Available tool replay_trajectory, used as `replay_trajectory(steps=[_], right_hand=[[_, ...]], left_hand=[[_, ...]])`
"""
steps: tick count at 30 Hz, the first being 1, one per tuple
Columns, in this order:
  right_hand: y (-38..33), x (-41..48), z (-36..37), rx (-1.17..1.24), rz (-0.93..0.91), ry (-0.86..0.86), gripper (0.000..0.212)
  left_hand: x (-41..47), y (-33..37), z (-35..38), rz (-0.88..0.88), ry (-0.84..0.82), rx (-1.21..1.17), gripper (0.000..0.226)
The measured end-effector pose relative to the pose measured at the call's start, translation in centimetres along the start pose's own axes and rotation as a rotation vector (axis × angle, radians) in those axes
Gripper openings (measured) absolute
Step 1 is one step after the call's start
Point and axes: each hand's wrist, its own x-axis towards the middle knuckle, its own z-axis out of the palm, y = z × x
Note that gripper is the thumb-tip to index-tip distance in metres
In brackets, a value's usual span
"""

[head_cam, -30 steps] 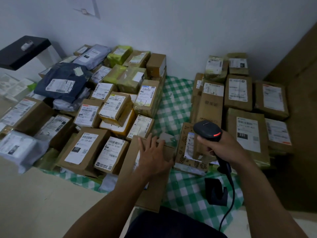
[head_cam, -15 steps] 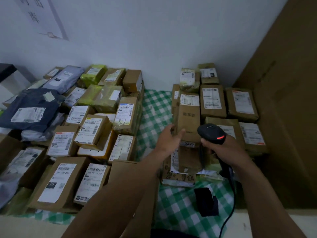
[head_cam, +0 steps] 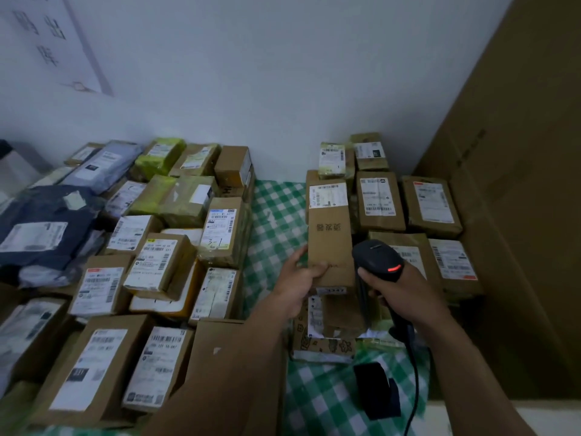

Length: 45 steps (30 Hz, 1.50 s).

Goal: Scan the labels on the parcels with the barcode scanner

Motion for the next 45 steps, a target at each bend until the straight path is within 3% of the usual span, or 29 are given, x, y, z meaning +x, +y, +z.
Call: replay_trajectory(steps=[7, 9, 13, 19, 23, 29, 39, 45], right_hand=[[-0.5, -0.7, 1.4, 0.074, -0.117, 0.017, 0.05], [-0.5, -0.8, 1.4, 0.04, -0.157, 0.006, 0.051], [-1.6, -1.3, 1.1, 0.008, -0.198, -0.112, 0.039], [-2.9, -1.2, -0.7, -0.056, -0.252, 0.019, 0.036], [-3.7, -0.8, -1.9, -0.057, -0.262, 0.029, 0.031], [-4.7, -1.1, -0.9, -0.127, -0.302, -0.014, 0.035], [-4.9, -1.2, 0.0, -0.106, -0.282, -0.131, 0.045], [-5.1, -1.3, 0.1, -0.134, -0.279, -0.14, 0.038]], left_hand=[[-3.3, -0.7, -0.9, 0.177, -0.166, 0.071, 0.106], [-3.6, 0.2, -0.6, 0.216, -0.147, 0.079, 0.099], [-3.8, 2.6, -0.4, 0.268, -0.067, 0.075, 0.056], [-4.0, 6.4, -3.7, 0.462, -0.054, 0.545, 0.061], [-4.1, 8.3, -6.5, 0.49, -0.079, 0.817, 0.059], [-3.9, 9.3, -8.9, 0.452, -0.05, 0.97, 0.059], [-4.2, 9.1, -10.0, 0.394, -0.034, 1.038, 0.061], [-4.1, 9.1, -10.2, 0.373, 0.014, 1.036, 0.06]])
